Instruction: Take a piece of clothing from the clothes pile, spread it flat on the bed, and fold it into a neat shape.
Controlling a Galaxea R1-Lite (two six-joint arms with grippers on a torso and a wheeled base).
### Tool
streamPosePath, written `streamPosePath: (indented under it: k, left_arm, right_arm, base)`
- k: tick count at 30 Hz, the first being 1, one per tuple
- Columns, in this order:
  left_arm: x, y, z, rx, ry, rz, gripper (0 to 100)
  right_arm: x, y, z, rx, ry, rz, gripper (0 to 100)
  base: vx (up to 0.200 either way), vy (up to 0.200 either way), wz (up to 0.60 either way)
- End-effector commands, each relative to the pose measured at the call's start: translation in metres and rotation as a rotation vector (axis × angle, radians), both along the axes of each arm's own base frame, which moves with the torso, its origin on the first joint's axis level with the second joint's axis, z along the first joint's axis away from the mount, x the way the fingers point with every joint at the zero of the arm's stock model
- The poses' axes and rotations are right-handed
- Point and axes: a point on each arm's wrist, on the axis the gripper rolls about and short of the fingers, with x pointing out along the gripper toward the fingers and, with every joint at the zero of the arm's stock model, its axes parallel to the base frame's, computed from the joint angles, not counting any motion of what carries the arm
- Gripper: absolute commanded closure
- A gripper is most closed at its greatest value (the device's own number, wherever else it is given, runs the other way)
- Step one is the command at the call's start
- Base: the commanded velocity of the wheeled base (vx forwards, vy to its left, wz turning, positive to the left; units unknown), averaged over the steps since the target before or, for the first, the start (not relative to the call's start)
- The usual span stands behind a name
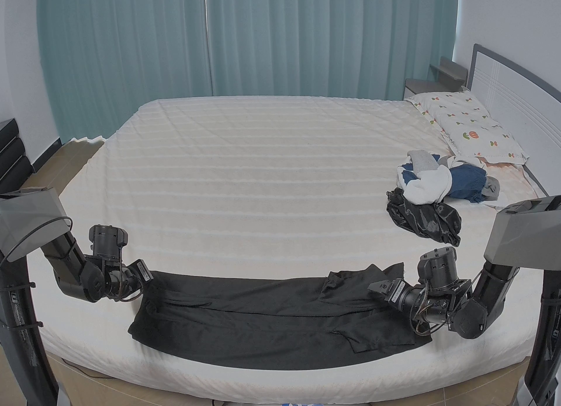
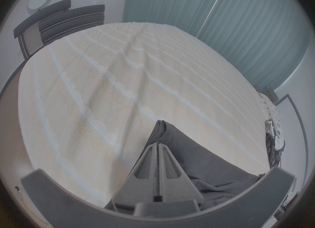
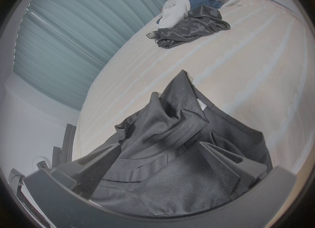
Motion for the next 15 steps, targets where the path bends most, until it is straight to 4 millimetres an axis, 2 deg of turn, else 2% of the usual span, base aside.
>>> streamPosePath:
  k: [1,13,14,15]
  left_arm:
    - [0.000,0.000,0.000,0.001,-0.002,0.003,100]
    - [0.001,-0.001,0.002,-0.014,-0.014,0.019,100]
    - [0.001,-0.001,0.001,-0.014,-0.013,0.019,100]
    - [0.001,-0.001,0.002,-0.014,-0.016,0.019,100]
  right_arm:
    - [0.002,0.005,-0.008,0.002,0.020,-0.001,0]
    - [0.019,0.012,-0.019,-0.036,0.025,-0.037,0]
    - [0.019,0.013,-0.020,-0.039,0.025,-0.039,100]
    - [0.019,0.013,-0.022,-0.045,0.026,-0.045,100]
  base:
    - [0.000,0.000,0.00]
    - [0.000,0.000,0.00]
    - [0.000,0.000,0.00]
    - [0.000,0.000,0.00]
